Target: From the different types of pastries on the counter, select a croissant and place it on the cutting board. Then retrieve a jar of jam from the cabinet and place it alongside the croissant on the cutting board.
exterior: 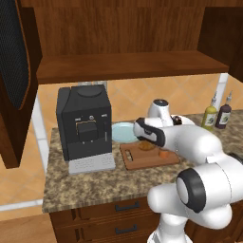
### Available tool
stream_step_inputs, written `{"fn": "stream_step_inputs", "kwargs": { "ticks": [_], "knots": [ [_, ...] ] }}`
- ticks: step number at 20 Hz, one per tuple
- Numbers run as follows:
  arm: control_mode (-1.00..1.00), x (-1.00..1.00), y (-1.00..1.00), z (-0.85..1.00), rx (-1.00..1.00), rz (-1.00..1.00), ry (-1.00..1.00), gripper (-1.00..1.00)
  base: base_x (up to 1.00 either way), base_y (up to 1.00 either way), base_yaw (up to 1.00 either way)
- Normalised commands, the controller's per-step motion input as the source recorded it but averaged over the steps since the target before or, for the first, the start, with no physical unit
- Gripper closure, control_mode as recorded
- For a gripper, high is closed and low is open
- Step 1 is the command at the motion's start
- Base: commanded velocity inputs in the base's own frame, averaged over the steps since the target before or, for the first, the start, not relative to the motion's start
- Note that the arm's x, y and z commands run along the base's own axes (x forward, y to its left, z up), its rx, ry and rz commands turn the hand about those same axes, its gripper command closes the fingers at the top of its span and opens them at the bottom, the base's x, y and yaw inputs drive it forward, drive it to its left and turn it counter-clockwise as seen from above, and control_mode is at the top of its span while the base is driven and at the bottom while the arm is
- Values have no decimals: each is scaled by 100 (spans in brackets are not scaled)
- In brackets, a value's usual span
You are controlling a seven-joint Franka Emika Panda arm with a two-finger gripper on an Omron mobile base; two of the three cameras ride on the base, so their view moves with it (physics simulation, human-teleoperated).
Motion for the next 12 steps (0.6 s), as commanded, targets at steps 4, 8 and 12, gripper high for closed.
{"fn": "stream_step_inputs", "kwargs": {
  "ticks": [4,8,12],
  "knots": [
    [-100,0,19,-14,-10,16,7,100,0,0,0],
    [-100,3,4,-36,-9,17,2,100,0,0,0],
    [-100,8,0,-45,-6,20,1,100,0,0,0]
  ]
}}
